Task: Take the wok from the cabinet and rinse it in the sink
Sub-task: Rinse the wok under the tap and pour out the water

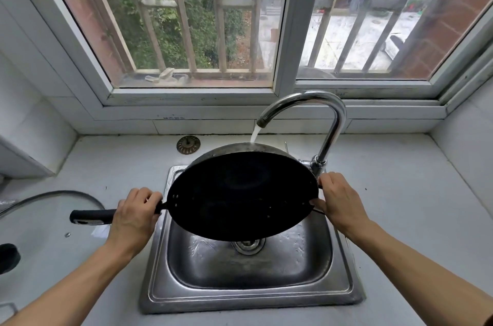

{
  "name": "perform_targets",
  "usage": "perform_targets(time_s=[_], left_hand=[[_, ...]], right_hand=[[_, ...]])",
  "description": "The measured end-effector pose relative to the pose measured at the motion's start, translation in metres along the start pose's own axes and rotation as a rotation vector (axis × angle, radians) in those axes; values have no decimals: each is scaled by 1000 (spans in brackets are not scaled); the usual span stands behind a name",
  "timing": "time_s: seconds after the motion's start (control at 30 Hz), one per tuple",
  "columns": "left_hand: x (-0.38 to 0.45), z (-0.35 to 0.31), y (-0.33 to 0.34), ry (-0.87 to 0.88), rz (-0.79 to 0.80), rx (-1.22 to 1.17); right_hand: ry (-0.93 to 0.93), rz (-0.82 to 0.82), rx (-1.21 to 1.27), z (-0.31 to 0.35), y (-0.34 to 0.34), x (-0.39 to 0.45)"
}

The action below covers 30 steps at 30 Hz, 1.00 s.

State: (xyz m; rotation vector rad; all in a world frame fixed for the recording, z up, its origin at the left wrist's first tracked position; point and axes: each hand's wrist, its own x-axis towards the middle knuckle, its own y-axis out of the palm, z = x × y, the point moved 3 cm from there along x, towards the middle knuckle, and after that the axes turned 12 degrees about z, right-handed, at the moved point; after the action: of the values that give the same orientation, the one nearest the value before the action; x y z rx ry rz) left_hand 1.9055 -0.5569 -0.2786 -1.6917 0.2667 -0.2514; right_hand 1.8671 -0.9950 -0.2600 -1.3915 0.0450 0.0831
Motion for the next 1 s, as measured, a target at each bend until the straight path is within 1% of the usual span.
perform_targets(time_s=[0.17,0.33,0.7,1.0], left_hand=[[11,2,-3,2,-14,0],[24,1,-5,17,-26,18],[60,-17,-14,112,-8,79],[85,-31,-27,222,-36,129]], right_hand=[[28,-45,73,0,-1,7],[54,-34,119,-7,3,12],[183,-7,245,-31,13,-7],[234,-34,316,-38,21,-28]])
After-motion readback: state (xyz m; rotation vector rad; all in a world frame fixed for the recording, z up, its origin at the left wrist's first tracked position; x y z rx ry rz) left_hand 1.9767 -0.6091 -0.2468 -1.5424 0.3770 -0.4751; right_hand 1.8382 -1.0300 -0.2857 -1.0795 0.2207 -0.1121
